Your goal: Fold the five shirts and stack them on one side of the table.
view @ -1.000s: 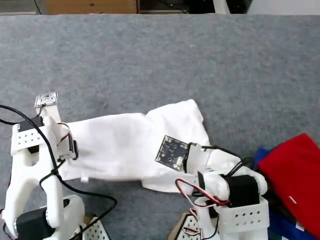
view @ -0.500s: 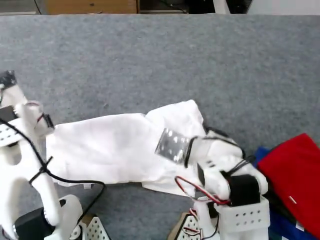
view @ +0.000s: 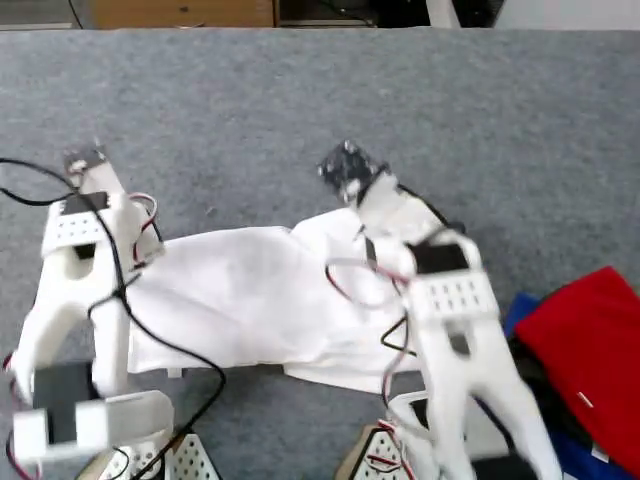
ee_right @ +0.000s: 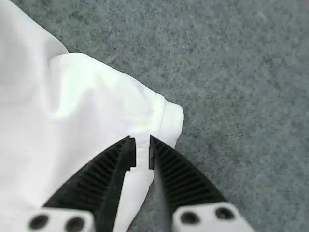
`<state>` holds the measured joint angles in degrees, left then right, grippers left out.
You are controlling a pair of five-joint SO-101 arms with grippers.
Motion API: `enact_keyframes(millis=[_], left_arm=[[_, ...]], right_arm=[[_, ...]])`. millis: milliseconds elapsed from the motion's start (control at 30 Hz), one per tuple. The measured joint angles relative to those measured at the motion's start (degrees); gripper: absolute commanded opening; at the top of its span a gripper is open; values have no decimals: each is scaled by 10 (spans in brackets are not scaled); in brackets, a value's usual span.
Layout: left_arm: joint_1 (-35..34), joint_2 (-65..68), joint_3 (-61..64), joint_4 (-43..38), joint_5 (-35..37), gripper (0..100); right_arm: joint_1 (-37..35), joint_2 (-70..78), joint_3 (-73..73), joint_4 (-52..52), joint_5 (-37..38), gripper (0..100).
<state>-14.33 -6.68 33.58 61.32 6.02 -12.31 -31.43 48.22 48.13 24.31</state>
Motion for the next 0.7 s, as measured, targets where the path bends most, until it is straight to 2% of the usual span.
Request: enact_keyframes(millis=[133, 333, 533, 700], left_arm=[[-28, 113, -62, 25, 0, 19], [-69, 224, -175, 76, 1, 19], [-84, 267, -221, 93, 2, 19], [-88, 271, -241, 98, 2, 19]], right_arm=[[0, 149, -91, -4, -30, 69], [9, 349, -216, -5, -32, 69], [47, 490, -334, -5, -33, 20], [59, 538, -419, 13, -18, 16]])
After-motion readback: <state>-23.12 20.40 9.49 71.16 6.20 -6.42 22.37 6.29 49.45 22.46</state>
